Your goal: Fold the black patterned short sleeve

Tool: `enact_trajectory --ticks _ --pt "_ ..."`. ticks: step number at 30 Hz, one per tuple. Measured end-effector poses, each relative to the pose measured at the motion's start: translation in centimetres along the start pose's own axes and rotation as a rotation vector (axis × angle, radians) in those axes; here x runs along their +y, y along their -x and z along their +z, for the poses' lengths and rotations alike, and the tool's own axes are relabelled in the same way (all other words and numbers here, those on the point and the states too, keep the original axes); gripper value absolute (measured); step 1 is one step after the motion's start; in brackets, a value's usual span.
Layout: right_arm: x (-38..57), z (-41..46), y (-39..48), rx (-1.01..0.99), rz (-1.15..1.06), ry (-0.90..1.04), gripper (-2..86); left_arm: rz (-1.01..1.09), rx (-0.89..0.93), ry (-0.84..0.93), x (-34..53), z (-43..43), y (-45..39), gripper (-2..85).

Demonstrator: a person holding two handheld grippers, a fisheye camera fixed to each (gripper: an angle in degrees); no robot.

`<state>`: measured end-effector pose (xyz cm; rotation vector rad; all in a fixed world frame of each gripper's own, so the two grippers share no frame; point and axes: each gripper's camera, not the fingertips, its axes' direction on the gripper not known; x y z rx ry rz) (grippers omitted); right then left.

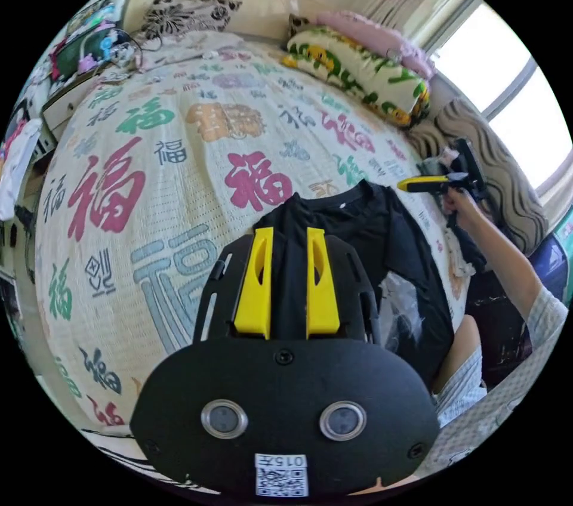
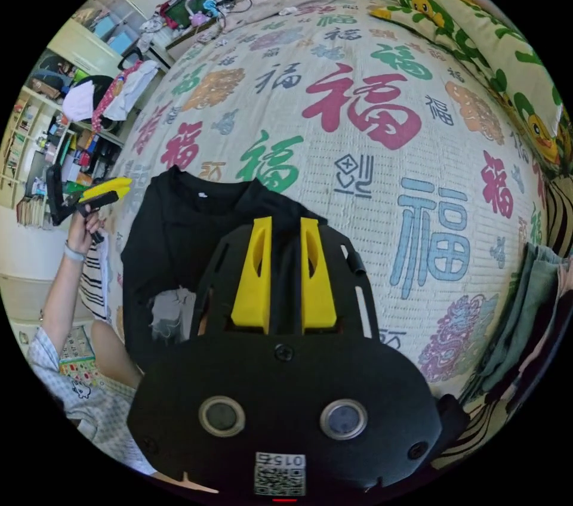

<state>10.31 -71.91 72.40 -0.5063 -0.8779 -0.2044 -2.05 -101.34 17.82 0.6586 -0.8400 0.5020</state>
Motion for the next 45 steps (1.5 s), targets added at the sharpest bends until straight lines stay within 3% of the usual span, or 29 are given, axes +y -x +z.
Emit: enact_trajectory --ticks 6,10,15,21,25,28,31,41,45 --pt "-0.5 2.1 0.3 0.06 -0.014 0.13 5.6 -0.001 -0.106 0.214 -3.4 10.3 0.1 6.0" --pt "0.7 0.5 0.2 0.028 -0.024 0.1 3.1 -0.037 -0.102 0.194 -2.7 12.0 1.6 1.5" --pt "2.4 -1.5 -0.6 -0.06 0.045 0.037 4.6 -0.088 -0.055 0.148 -1.6 12.9 3.1 5.9" --pt "3.3 -2.3 2.6 -0.079 -0.065 0.062 8.4 0.09 -0.056 0.211 -1.8 16.0 1.0 10.3" --pt "3.7 -0.9 6.4 -0.073 -0.163 0.137 8.0 0.215 -0.105 0.233 -1.7 19.0 -1.6 6.0" --pt "5.4 -0.7 9.4 0.061 -0.279 0.171 3.1 0.29 -0.164 0.325 -1.1 21.7 -3.1 1.9" --pt "7.2 -0.9 11.3 0.067 -0.372 0.243 0.0 0.301 -0.187 0.351 -0.9 22.4 -3.5 0.6" --pt "11.8 -9.9 13.0 0.172 -0.202 0.009 -0.8 0.264 -0.228 0.142 -0.9 17.6 -4.9 -0.2" --pt "16.9 -11.4 14.8 0.188 -0.237 0.022 -0.8 0.312 -0.224 0.125 2.8 16.6 -6.0 -0.2"
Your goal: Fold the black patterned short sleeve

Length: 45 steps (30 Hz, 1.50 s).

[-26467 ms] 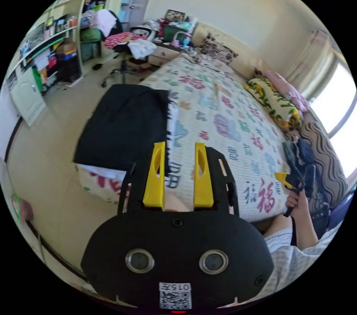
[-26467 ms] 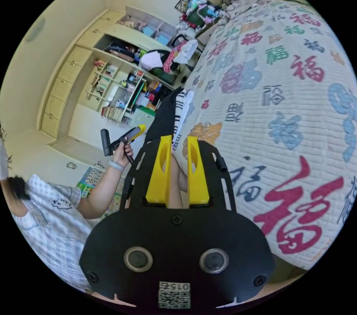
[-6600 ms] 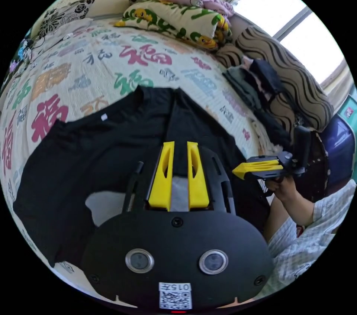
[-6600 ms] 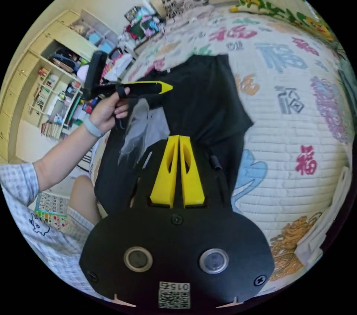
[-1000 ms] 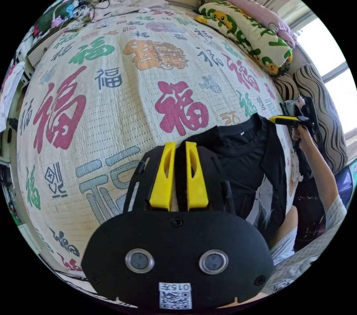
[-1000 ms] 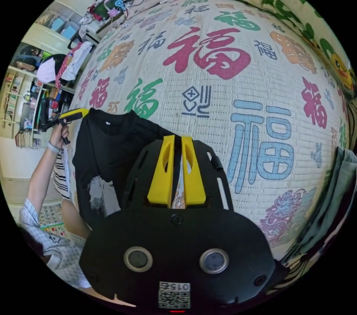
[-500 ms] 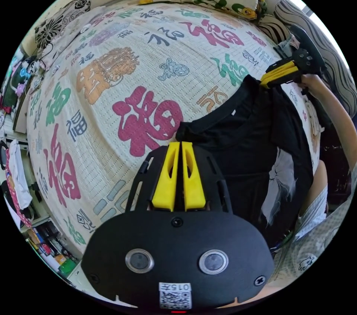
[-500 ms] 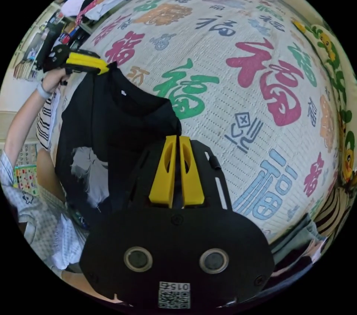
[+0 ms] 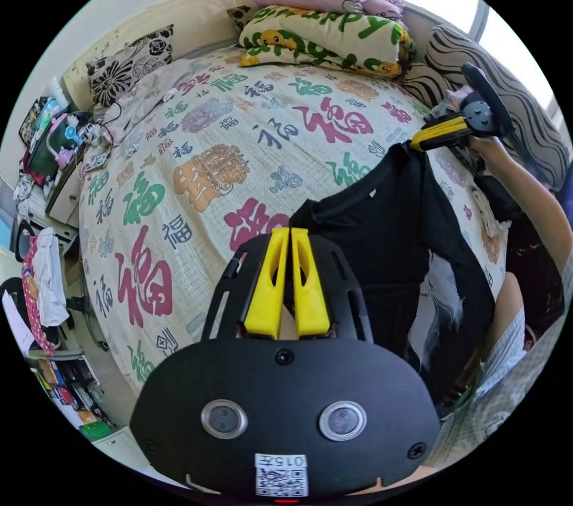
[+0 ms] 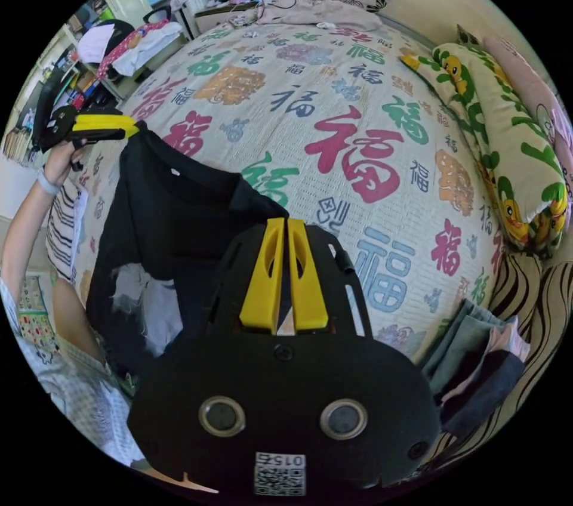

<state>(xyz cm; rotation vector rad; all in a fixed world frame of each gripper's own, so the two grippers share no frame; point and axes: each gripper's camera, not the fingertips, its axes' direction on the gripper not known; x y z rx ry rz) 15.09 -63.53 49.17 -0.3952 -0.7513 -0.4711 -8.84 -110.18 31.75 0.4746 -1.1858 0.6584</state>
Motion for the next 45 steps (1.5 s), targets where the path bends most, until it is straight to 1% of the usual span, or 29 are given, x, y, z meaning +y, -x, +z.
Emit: enact_trajectory --ticks 3,5,6,8,9,11,12,14,17,20,23,28,30,32,34,35,37,39,42,44,45 --pt "6.6 -2.7 2.1 -0.099 -0.026 -0.032 -0.8 0.033 0.043 -0.053 5.4 -1.8 -2.5 -0.1" --pt "13.5 -5.4 4.3 -0.223 -0.037 -0.064 -0.8 0.068 0.089 -0.085 10.9 -3.9 -5.5 -0.1" --pt "15.4 -6.1 5.0 -0.24 -0.047 -0.066 -0.8 0.079 0.092 -0.096 12.5 -4.5 -6.4 -0.1" --pt "23.5 -8.8 8.2 -0.301 -0.074 -0.095 -0.7 0.122 0.119 -0.122 19.1 -7.0 -10.5 -0.1" --pt "25.6 -9.3 9.1 -0.324 -0.082 -0.094 -0.7 0.131 0.124 -0.13 20.7 -7.6 -11.6 -0.1" --pt "33.6 -10.7 13.0 -0.38 -0.097 -0.083 -0.7 0.157 0.16 -0.141 27.2 -9.4 -16.2 -0.2" --pt "35.6 -10.8 14.1 -0.385 -0.105 -0.075 -0.7 0.166 0.164 -0.13 28.7 -9.6 -17.4 -0.2" --pt "42.6 -10.2 18.2 -0.376 -0.122 -0.008 -0.6 0.197 0.164 -0.071 34.4 -9.5 -22.1 -0.2" --pt "49.3 -8.3 22.5 -0.332 -0.153 0.093 -0.6 0.21 0.169 0.02 40.0 -8.3 -26.8 -0.1" --pt "54.0 -6.8 25.7 -0.291 -0.183 0.15 -0.5 0.198 0.18 0.094 43.7 -6.8 -30.0 -0.1" --pt "57.2 -6.3 27.7 -0.25 -0.205 0.169 -0.3 0.219 0.139 0.153 46.0 -6.0 -32.2 -0.1" --pt "60.4 -5.9 29.8 -0.139 -0.252 0.194 0.3 0.274 0.074 0.175 47.5 -6.1 -34.4 -0.1" --pt "61.0 -5.3 30.1 -0.129 -0.239 0.209 0.7 0.294 0.046 0.207 47.5 -5.5 -35.0 -0.1" --pt "61.3 -3.9 29.9 -0.163 -0.194 0.275 1.8 0.3 0.03 0.315 47.3 -3.6 -35.3 0.0" --pt "61.6 -3.1 29.6 -0.153 -0.173 0.357 2.4 0.313 0.02 0.416 47.3 -2.1 -35.3 0.2" --pt "61.9 -3.3 29.4 -0.124 -0.158 0.369 2.4 0.313 -0.003 0.48 47.4 -1.5 -35.1 0.3" --pt "62.5 -4.6 29.0 -0.088 -0.133 0.344 2.0 0.289 -0.01 0.53 47.7 -1.8 -34.5 0.5" --pt "62.9 -6.3 28.2 -0.09 -0.093 0.292 1.0 0.229 -0.003 0.499 47.8 -3.5 -33.5 0.6" --pt "62.5 -8.9 27.2 -0.152 -0.051 0.178 -0.1 0.08 0.056 0.343 47.0 -7.1 -31.3 0.5" --pt "61.1 -9.0 27.2 -0.238 -0.059 0.173 -0.4 -0.021 0.165 0.221 45.9 -8.5 -30.0 0.5" --pt "60.7 -8.8 27.3 -0.254 -0.065 0.184 -0.4 -0.038 0.183 0.211 45.7 -8.4 -29.8 0.5"
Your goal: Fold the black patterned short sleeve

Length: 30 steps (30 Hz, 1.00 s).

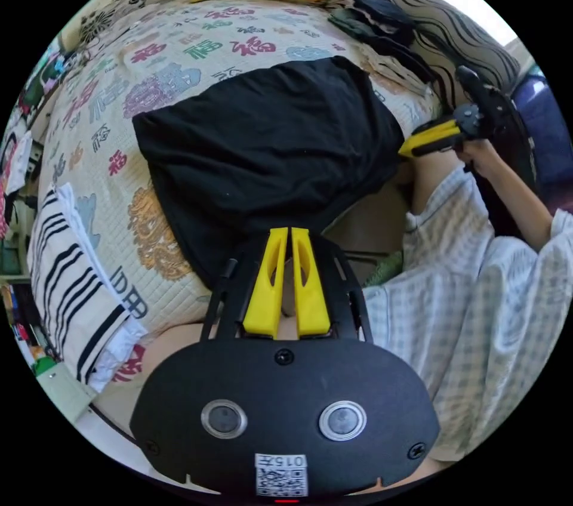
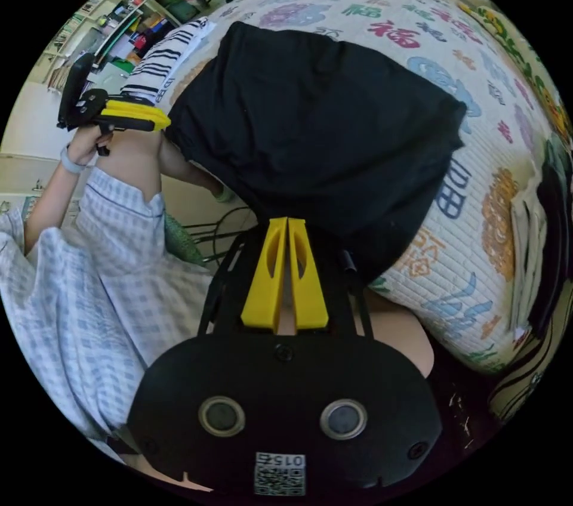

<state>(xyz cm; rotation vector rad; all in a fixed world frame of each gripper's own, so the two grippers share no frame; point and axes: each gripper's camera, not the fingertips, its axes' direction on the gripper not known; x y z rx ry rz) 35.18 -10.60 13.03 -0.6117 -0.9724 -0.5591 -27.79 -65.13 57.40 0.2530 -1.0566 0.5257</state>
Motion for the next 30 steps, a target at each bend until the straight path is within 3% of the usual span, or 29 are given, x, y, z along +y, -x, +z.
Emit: enact_trajectory --ticks 6,9,17,25,30 --pt "-2.6 3.9 -2.1 0.047 0.064 0.272 -0.6 -0.139 -0.007 0.174 -1.8 3.7 2.5 0.4" --pt "-1.9 1.1 -3.6 -0.054 0.1 0.213 -0.5 -0.188 0.065 0.153 -1.4 1.1 4.4 1.1" --pt "-1.1 -15.3 -17.2 -0.238 0.365 -0.316 5.9 -0.444 0.164 -0.275 -0.7 -13.4 17.3 9.2" --pt "-9.0 -17.6 -27.2 -0.307 0.502 -0.248 8.8 -0.635 0.269 -0.291 -6.1 -15.0 28.3 10.8" --pt "-11.9 -16.4 -31.0 -0.444 0.583 -0.171 1.4 -0.637 0.395 -0.22 -8.3 -13.5 31.6 4.1"
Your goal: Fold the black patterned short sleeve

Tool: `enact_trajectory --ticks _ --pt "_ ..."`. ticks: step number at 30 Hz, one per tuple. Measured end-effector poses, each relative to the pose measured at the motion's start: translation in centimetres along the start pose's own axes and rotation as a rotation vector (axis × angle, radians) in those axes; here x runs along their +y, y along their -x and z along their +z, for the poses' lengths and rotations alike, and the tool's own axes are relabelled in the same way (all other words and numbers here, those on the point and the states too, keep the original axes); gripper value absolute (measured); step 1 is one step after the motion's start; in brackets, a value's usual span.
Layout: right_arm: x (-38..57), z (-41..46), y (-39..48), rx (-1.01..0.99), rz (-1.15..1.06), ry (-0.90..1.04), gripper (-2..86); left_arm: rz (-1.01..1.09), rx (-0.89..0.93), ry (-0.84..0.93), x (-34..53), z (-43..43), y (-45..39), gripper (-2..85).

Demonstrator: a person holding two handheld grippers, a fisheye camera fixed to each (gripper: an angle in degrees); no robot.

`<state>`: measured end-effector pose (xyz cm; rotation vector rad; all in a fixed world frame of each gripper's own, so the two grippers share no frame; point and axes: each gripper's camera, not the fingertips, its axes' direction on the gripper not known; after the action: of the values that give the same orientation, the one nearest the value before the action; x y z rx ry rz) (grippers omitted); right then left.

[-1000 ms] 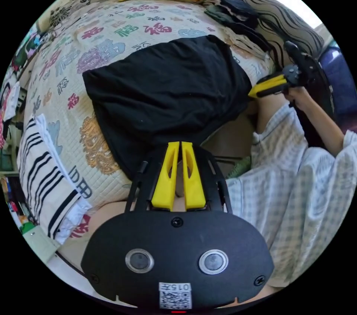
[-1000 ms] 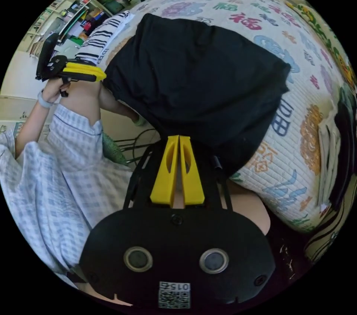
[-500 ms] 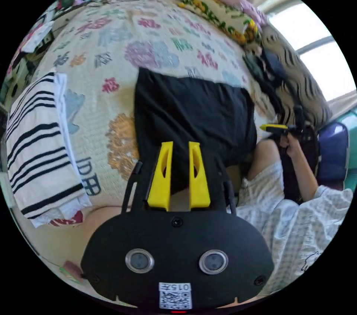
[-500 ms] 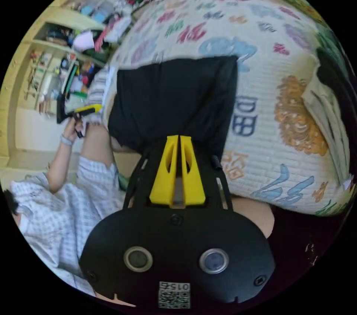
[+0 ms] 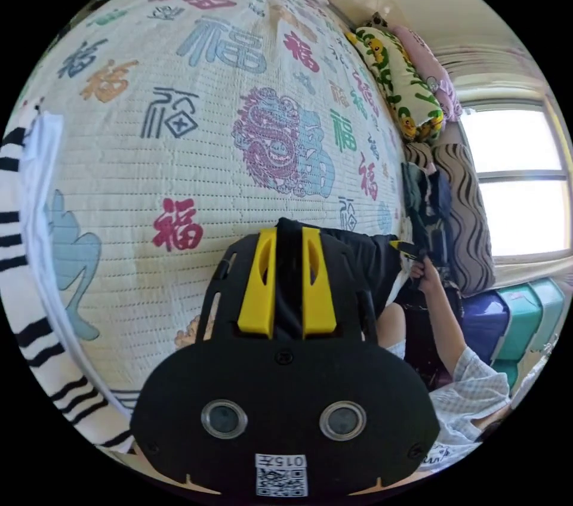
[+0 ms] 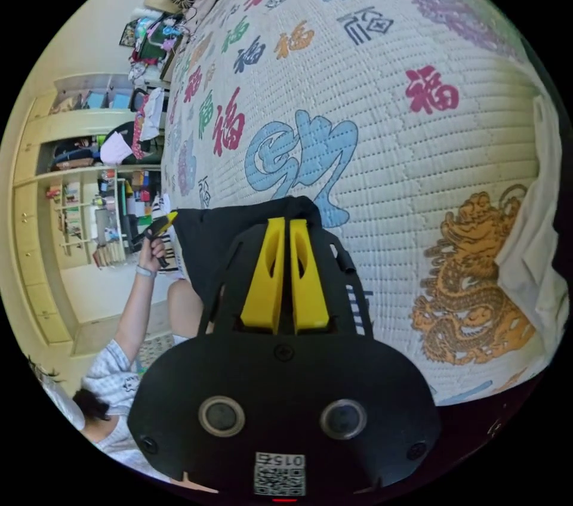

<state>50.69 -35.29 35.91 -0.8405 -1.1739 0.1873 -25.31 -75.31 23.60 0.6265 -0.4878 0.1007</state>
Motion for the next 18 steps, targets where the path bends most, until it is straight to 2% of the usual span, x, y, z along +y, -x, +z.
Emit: enact_trajectory --ticks 8,13,18 --pt "-0.3 -4.5 -4.8 -0.153 0.079 -0.116 -0.7 -0.103 0.217 -0.144 1.2 -5.2 5.8 1.2" --pt "-0.8 -5.5 -4.7 -0.12 0.038 -0.156 1.5 -0.139 0.273 -0.158 1.0 -6.1 7.0 3.7" --pt "1.6 -8.5 -4.9 -0.07 -0.004 -0.19 4.9 -0.132 0.248 -0.232 3.5 -11.7 7.2 6.5"
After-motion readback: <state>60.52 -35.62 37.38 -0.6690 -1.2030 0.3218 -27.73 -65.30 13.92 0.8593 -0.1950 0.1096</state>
